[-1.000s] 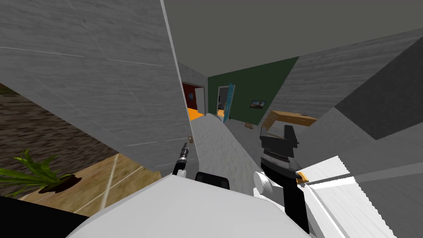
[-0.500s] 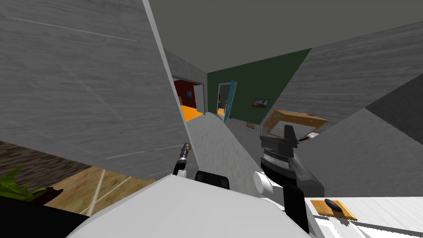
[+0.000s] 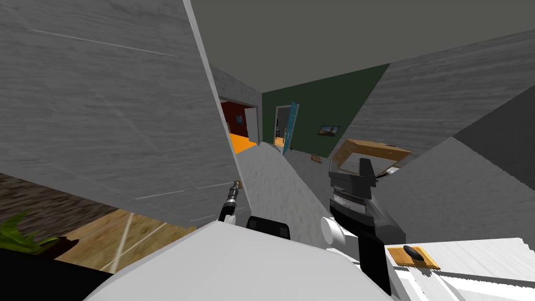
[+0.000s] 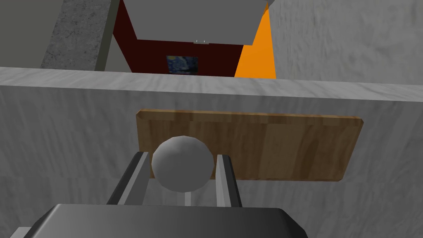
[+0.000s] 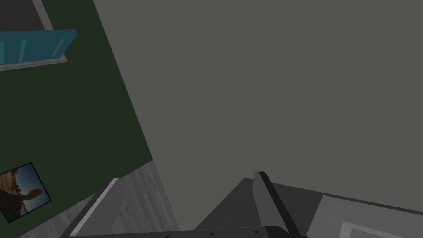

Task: Push the door open

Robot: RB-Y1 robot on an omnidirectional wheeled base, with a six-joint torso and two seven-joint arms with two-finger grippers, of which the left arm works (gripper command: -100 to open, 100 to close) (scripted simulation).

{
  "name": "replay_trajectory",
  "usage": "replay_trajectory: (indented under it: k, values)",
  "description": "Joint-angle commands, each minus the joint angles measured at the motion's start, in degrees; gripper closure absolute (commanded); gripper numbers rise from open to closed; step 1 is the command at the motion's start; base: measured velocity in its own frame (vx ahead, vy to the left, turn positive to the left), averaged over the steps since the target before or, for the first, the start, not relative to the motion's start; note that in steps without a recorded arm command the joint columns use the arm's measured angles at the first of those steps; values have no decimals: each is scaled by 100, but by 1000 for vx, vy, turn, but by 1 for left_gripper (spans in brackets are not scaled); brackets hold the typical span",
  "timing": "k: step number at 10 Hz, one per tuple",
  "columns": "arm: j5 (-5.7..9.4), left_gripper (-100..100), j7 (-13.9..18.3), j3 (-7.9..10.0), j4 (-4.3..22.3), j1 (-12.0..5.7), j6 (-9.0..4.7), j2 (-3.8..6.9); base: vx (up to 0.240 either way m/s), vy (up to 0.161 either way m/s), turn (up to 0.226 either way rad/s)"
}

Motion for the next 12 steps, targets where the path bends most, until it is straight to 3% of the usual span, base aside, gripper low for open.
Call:
replay_trajectory:
  k: [1, 7, 12]
  values:
    - [3, 100, 4, 6, -14, -8, -16, 5, 0, 0, 0]
    - [207, 100, -100, 367, 11, -39, 65, 43, 187, -15, 55]
    - [430, 100, -209, 763, 20, -84, 134, -28, 223, -17, 76]
